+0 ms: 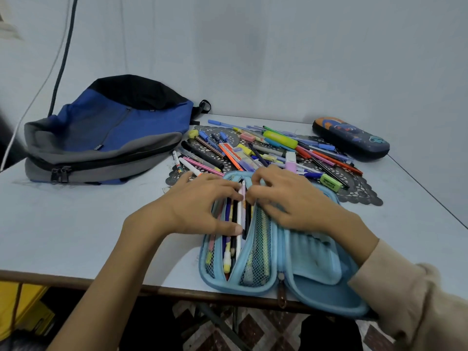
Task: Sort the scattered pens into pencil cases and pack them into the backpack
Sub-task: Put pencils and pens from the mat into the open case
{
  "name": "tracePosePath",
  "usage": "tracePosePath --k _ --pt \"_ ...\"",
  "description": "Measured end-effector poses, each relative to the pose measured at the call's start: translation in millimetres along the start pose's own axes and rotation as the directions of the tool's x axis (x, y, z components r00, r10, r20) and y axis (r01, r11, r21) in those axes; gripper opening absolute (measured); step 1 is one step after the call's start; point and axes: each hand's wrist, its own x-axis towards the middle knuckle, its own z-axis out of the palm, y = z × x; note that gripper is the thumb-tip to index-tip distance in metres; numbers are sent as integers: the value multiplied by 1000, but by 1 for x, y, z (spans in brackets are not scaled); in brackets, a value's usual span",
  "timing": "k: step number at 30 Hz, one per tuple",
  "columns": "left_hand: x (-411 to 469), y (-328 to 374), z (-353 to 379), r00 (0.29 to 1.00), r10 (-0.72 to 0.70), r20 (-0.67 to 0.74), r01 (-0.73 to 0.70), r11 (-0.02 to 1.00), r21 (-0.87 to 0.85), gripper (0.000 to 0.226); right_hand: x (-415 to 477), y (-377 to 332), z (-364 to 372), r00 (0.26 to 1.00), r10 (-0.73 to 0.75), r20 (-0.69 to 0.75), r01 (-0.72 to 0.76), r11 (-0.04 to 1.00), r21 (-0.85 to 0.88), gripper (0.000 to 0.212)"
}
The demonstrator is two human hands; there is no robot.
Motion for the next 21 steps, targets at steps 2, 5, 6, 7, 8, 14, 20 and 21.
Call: tracePosePath --k 2,5,6,7,8,14,20,21 --pt "3 -2 0 1000 10 16 -10 1000 -15 80 5 9 3 1000 17 10 -17 999 -41 17" --pt "3 -3 -1 999 30 35 -28 998 -57 77 10 18 4 1000 14 20 -13 998 -57 15" --pt "3 -2 -2 999 33 36 -31 998 -60 76 12 19 4 1000 13 20 -12 998 -55 17" --pt "3 -2 -3 999 35 39 -33 997 -65 74 14 20 3 1000 14 12 -14 999 -41 20" --pt "4 -2 -5 998 37 42 -34 996 -76 72 16 20 3 1000 19 1 -19 1000 -19 23" --pt "5 -6 0 998 65 9 -62 977 -206 69 19 15 8 993 42 -106 -31 994 105 32" --pt "10 -9 6 996 89 -25 -92 933 -348 52 18 15 15 978 52 -201 -14 982 189 30" --pt "12 -9 5 995 98 -12 -97 934 -344 49 18 15 16 976 60 -209 -17 979 203 30"
